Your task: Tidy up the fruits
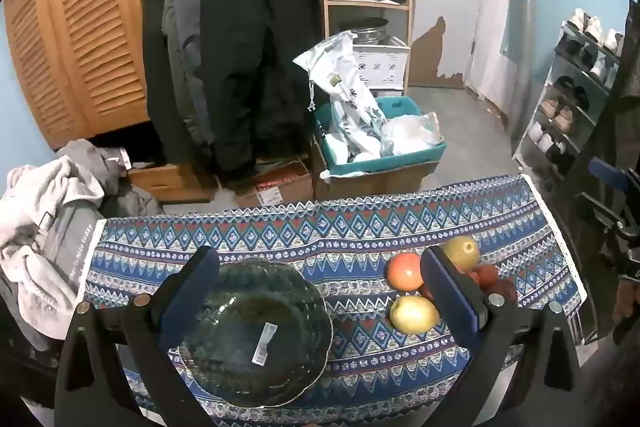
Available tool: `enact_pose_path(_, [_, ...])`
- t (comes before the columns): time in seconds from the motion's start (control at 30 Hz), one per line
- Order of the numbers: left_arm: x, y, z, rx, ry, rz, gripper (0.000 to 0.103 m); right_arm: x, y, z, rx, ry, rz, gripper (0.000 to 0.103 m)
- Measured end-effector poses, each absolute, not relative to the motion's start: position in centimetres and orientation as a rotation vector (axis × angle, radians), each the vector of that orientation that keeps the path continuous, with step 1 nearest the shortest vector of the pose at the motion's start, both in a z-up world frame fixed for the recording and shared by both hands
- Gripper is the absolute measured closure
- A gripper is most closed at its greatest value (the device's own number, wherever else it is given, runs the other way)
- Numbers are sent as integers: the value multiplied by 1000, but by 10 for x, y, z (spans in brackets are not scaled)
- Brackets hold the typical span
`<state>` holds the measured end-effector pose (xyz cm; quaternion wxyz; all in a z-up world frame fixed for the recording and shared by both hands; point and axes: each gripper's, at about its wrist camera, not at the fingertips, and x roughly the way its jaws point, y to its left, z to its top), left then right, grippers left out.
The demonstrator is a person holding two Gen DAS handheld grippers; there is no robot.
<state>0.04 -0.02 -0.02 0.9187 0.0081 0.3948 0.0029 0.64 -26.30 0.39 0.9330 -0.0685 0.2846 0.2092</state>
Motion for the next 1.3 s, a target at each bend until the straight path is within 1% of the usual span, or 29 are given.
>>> enact_pose_path(0.37, [1,2,2,22,805,16,1,10,-275,1,-133,592,434,12])
enact_pose_path(1.3, [-1,-4,-2,29,805,6,1,6,-263,0,-151,599,422,12])
